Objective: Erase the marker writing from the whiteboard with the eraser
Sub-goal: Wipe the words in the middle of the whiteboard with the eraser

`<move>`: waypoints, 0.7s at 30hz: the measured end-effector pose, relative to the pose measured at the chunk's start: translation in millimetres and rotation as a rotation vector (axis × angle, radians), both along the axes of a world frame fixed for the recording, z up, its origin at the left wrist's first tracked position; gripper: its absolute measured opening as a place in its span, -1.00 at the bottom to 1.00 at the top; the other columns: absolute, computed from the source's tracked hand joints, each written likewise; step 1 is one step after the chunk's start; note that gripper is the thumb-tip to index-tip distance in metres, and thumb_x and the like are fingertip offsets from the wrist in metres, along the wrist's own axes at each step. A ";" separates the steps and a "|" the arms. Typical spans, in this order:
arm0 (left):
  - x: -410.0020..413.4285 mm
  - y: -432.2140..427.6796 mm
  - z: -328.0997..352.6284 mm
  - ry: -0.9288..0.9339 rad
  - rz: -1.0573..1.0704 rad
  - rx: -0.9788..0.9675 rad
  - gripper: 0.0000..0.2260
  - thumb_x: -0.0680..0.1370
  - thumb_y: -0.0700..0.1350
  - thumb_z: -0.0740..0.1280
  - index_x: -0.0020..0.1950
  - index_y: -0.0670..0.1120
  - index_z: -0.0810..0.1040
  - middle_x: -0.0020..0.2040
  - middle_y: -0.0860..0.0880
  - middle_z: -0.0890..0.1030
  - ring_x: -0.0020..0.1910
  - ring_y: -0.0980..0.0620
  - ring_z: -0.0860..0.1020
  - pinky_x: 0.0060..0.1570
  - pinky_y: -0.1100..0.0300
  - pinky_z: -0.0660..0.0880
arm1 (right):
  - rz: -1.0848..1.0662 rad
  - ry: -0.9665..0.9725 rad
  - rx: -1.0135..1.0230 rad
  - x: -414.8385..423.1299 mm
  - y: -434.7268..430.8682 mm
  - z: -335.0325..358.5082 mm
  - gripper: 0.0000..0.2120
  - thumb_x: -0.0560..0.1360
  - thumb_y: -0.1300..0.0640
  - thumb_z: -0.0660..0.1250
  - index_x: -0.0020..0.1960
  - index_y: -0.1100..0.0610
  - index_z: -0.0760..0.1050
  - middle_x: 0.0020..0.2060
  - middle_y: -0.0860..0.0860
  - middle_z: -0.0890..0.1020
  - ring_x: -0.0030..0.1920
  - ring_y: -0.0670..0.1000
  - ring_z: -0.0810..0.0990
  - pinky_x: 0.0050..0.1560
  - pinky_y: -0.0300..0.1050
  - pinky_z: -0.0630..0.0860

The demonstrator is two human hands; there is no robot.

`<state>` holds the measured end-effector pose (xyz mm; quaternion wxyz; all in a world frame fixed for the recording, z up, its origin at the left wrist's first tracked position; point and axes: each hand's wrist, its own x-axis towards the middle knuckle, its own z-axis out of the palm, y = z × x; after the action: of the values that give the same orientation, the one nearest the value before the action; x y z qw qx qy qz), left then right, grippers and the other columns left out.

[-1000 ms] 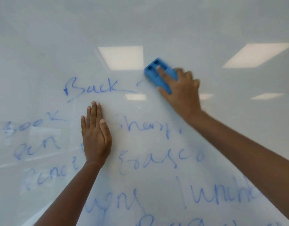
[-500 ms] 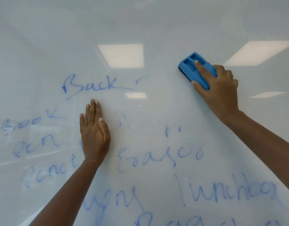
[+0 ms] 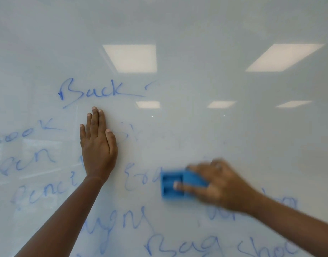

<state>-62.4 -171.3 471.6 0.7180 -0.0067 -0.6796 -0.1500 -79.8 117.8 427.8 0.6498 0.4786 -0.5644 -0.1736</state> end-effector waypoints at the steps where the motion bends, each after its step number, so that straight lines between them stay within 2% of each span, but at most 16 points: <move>1: 0.2 -0.2 0.1 0.001 0.000 0.000 -0.52 0.55 -0.15 -0.07 0.47 -0.23 0.09 0.50 -0.14 0.11 0.48 -0.02 0.05 0.44 0.09 -0.13 | -0.002 0.010 -0.108 -0.4 8.3 26.7 -0.67 0.53 0.04 0.18 0.28 -0.08 0.44 -0.01 0.21 0.66 -0.17 0.15 0.66 -0.22 -0.02 0.60; 5: 1.0 0.2 -0.2 0.003 -0.001 -0.005 -0.51 0.55 -0.11 -0.10 0.47 -0.22 0.08 0.51 -0.14 0.10 0.47 0.00 0.03 0.42 0.24 -0.21 | -0.055 -0.085 -0.745 -4.0 41.7 89.1 -0.58 0.50 -0.03 0.23 0.34 0.02 0.38 0.08 0.32 0.55 -0.08 0.31 0.54 -0.10 0.17 0.50; 6: 0.9 0.5 -0.3 0.004 -0.001 -0.006 -0.51 0.55 -0.11 -0.10 0.47 -0.22 0.08 0.51 -0.14 0.10 0.47 0.01 0.03 0.42 0.24 -0.22 | -0.047 -0.147 -0.859 -4.7 41.2 88.5 -0.56 0.51 0.00 0.28 0.37 0.04 0.36 0.10 0.32 0.52 -0.05 0.32 0.50 -0.08 0.20 0.46; 8: 0.8 0.6 -0.5 0.003 -0.002 -0.003 -0.52 0.55 -0.13 -0.09 0.47 -0.22 0.08 0.51 -0.13 0.10 0.48 0.00 0.03 0.43 0.18 -0.18 | -0.029 -0.193 -0.949 -3.1 28.9 71.4 -0.54 0.49 0.04 0.31 0.37 0.06 0.37 0.10 0.31 0.52 -0.04 0.32 0.50 -0.08 0.18 0.45; 10: 0.8 0.8 -0.4 0.003 -0.005 -0.002 -0.52 0.55 -0.13 -0.08 0.47 -0.22 0.08 0.51 -0.13 0.10 0.48 -0.02 0.04 0.44 0.13 -0.15 | -0.025 -0.151 -0.845 -2.1 10.3 34.2 -0.55 0.47 -0.02 0.23 0.35 0.02 0.38 0.06 0.28 0.57 -0.07 0.26 0.53 -0.09 0.09 0.46; 12: 1.1 0.9 -0.3 0.001 -0.006 -0.002 -0.52 0.55 -0.13 -0.08 0.47 -0.22 0.09 0.51 -0.14 0.10 0.48 -0.03 0.04 0.44 0.12 -0.15 | 0.001 -0.118 -0.599 -2.8 -6.2 -22.3 -0.63 0.50 -0.04 0.16 0.30 -0.08 0.35 0.05 0.21 0.60 -0.05 0.16 0.48 -0.07 0.00 0.39; 14: 1.5 1.0 -0.2 -0.004 -0.004 -0.002 -0.52 0.55 -0.13 -0.08 0.47 -0.22 0.09 0.51 -0.14 0.10 0.49 -0.04 0.05 0.44 0.11 -0.14 | -0.019 -0.055 -0.291 -7.1 -12.2 -82.4 -0.69 0.56 0.05 0.10 0.28 -0.14 0.35 0.11 0.11 0.53 -0.03 0.06 0.47 -0.07 -0.01 0.37; 16: 2.0 0.8 0.2 -0.004 -0.002 -0.004 -0.52 0.55 -0.14 -0.08 0.47 -0.23 0.09 0.51 -0.15 0.10 0.49 -0.06 0.05 0.44 0.10 -0.14 | -0.175 -0.044 -0.017 -13.9 -5.0 -127.2 -0.66 0.61 0.14 -0.05 0.29 -0.10 0.31 0.14 -0.04 0.41 -0.03 -0.06 0.52 -0.06 -0.14 0.34; 17: 2.1 0.8 0.1 -0.005 0.001 -0.005 -0.52 0.55 -0.14 -0.08 0.47 -0.23 0.10 0.50 -0.15 0.11 0.49 -0.07 0.06 0.44 0.09 -0.13 | -0.269 -0.049 0.066 -15.6 3.1 -138.2 -0.65 0.63 0.17 -0.14 0.29 -0.06 0.28 0.15 -0.11 0.38 -0.04 -0.15 0.55 -0.05 -0.12 0.31; 19: 1.6 0.7 0.4 -0.005 0.006 -0.005 -0.52 0.55 -0.15 -0.08 0.47 -0.23 0.10 0.50 -0.16 0.11 0.49 -0.08 0.06 0.43 0.09 -0.13 | -0.325 -0.004 0.122 -18.1 21.5 -132.9 -0.62 0.64 0.19 -0.21 0.36 0.05 0.23 0.15 -0.16 0.44 -0.07 -0.22 0.60 0.06 -0.10 0.25; 21: 0.8 0.2 0.5 -0.002 0.008 -0.005 -0.52 0.55 -0.15 -0.07 0.47 -0.23 0.11 0.50 -0.16 0.12 0.49 -0.08 0.07 0.43 0.11 -0.14 | -0.194 0.056 0.090 -18.8 37.2 -99.5 -0.64 0.64 0.15 -0.09 0.39 0.01 0.25 0.16 -0.07 0.53 0.02 -0.11 0.60 0.12 -0.06 0.29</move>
<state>-61.5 -171.1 472.1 0.7179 -0.0054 -0.6808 -0.1456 -98.6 155.0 328.2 0.6233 0.4453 -0.5814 -0.2742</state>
